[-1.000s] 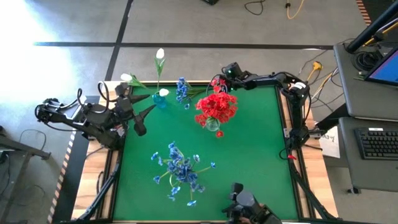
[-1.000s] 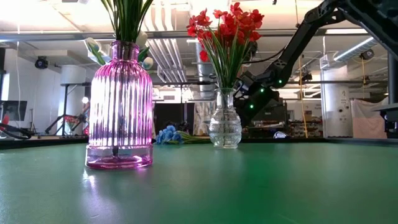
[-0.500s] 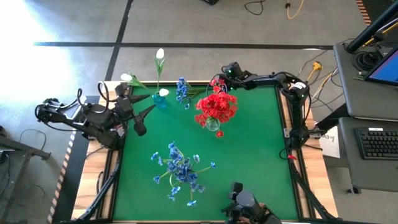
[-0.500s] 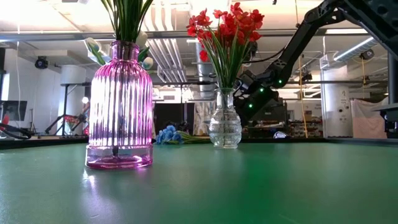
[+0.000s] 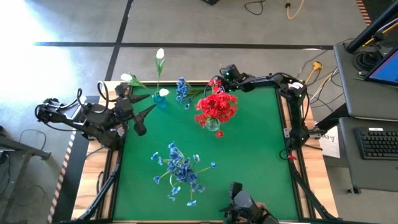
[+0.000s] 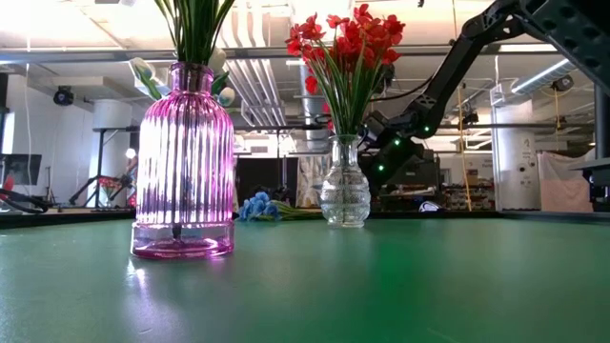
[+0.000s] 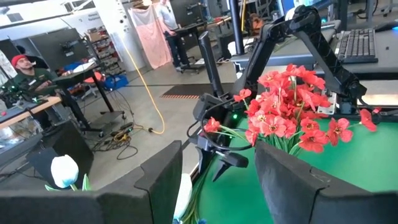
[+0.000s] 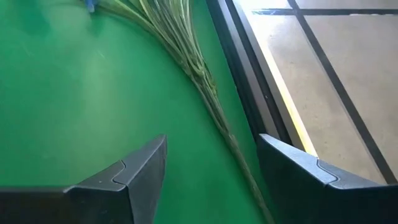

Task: Sort flowers into vase by color
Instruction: Put the blue flowers into the violet vase

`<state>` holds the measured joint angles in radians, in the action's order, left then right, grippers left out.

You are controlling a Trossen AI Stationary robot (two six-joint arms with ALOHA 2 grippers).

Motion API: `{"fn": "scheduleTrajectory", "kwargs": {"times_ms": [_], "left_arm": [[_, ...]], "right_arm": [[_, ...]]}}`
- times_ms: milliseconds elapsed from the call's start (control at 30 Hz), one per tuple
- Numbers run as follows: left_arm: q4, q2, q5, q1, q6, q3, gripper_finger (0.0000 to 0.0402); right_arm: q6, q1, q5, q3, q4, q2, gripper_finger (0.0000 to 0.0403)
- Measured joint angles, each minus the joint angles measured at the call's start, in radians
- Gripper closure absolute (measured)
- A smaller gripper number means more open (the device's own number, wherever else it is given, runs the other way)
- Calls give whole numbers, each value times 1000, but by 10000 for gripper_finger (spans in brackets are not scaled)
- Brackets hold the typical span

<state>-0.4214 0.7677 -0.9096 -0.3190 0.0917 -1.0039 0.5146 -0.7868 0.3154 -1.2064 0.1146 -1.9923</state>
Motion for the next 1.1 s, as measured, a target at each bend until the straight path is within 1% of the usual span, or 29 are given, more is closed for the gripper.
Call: {"fn": "scheduleTrajectory", "kwargs": {"times_ms": [233,400,533,633,867,967,1100], "left_arm": [[2,0,0,0,0,0,217],[2,0,0,0,0,0,217],[2,0,0,0,0,0,217],[1,0,0,0,0,0,217],[2,0,0,0,0,0,217],[2,0,0,0,0,0,217],[2,0,0,0,0,0,217]], "right_arm": [[23,-1,-3,0,-14,-16,170],[34,-1,2,-2,-46,-18,183],[44,-1,6,-2,-63,-17,201],[64,-1,7,-4,-108,-14,226],[75,-1,8,-2,-250,25,311],[76,-3,1,0,-326,57,344],[76,-8,-9,2,-457,100,379]]}}
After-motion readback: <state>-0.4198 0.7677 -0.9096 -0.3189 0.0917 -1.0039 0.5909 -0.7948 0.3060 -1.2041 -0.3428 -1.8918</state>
